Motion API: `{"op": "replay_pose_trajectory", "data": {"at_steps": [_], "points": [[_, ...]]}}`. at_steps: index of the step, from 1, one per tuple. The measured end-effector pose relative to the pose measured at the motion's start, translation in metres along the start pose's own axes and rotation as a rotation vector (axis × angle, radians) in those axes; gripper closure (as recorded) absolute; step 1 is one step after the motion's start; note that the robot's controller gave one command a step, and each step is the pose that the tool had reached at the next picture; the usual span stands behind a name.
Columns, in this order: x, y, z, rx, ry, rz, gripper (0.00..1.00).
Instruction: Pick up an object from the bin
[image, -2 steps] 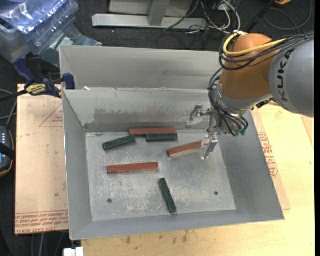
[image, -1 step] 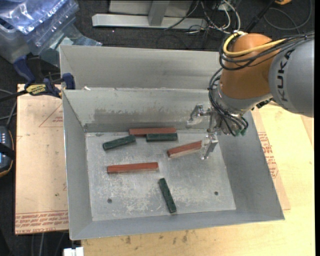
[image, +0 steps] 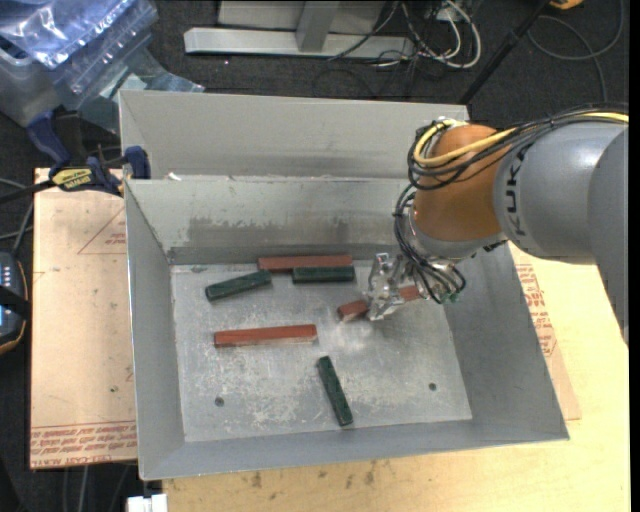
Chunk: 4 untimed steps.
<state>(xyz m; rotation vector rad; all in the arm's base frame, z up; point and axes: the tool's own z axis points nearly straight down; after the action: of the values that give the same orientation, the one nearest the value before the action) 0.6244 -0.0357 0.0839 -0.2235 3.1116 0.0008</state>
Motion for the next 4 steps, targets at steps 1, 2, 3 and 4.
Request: {"op": "replay_pose_trajectory", "data": {"at_steps": [1,2,3,4], "points": [[0.000,0.000,0.000,0.000,0.000,0.000,1.00],[-0.007,-0.003,-0.046,-0.002,0.020,-0.010,1.00],[0.001,0.000,-0.093,-0.002,0.018,0.000,0.00],[0.001,0.000,-0.093,-0.002,0.018,0.000,0.00]]}}
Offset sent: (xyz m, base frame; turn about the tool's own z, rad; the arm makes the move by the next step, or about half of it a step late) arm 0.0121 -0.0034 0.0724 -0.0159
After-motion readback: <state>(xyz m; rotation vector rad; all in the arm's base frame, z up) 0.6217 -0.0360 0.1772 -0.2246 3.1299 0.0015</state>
